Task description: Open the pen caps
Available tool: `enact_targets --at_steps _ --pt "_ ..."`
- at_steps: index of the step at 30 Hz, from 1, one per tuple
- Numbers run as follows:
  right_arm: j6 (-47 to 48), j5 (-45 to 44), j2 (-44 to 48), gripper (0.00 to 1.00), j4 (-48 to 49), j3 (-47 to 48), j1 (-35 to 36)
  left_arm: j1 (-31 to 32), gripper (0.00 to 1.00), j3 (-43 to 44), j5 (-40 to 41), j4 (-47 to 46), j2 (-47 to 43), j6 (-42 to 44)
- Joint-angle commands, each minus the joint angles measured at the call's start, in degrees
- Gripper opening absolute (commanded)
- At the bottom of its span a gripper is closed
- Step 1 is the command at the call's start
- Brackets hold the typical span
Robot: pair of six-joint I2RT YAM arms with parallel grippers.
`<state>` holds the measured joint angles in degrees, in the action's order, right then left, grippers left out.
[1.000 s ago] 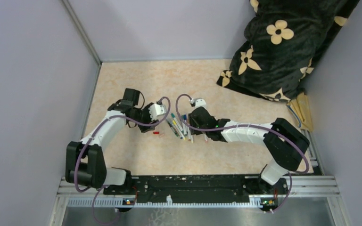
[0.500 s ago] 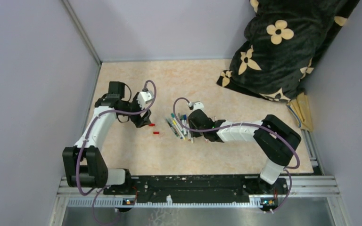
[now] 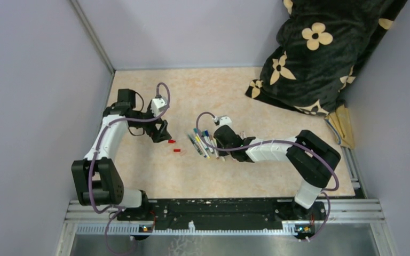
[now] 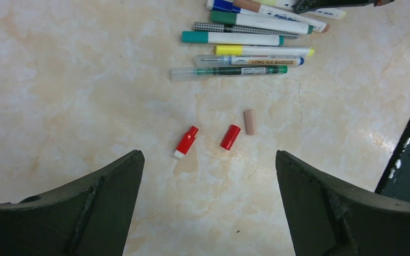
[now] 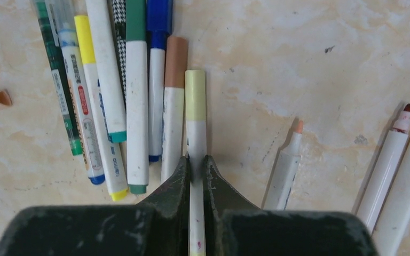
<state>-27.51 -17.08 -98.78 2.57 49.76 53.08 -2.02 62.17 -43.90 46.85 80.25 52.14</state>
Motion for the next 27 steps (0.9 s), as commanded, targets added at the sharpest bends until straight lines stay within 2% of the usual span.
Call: enact_targets --at_steps 1,5,10,14,16,19,27 --pt "0.57 2.92 5.64 0.0 -1.09 -0.76 -0.74 0.32 0.99 0.47 -8.21 4.45 1.05 5.11" --pt "-0.94 12.67 11.7 0.0 0.33 -1.34 -5.1 1.75 0.99 -2.02 -9.37 5.03 -1.16 9.31" --pt "-0.5 25.31 16.2 0.0 -0.24 -0.36 -8.98 7.22 0.99 -5.73 -8.59 2.33 -5.5 12.1" --pt "-1.01 39.89 15.57 0.0 -1.2 2.66 -10.66 12.53 0.99 -8.1 -6.74 -1.27 -9.45 12.99" --pt "-2.4 49.12 14.01 0.0 -0.75 4.61 -11.23 15.22 0.99 -9.98 -4.17 -5.79 -12.33 13.43" --pt "-4.08 58.3 10.4 0.0 -0.42 7.5 -11.29 20.0 0.99 -10.73 1.59 -6.52 -14.24 17.76" --pt "-6.94 66.25 3.92 0.0 1.06 11.68 -10.63 26.78 0.95 -9.22 9.13 -4.03 -14.87 24.07"
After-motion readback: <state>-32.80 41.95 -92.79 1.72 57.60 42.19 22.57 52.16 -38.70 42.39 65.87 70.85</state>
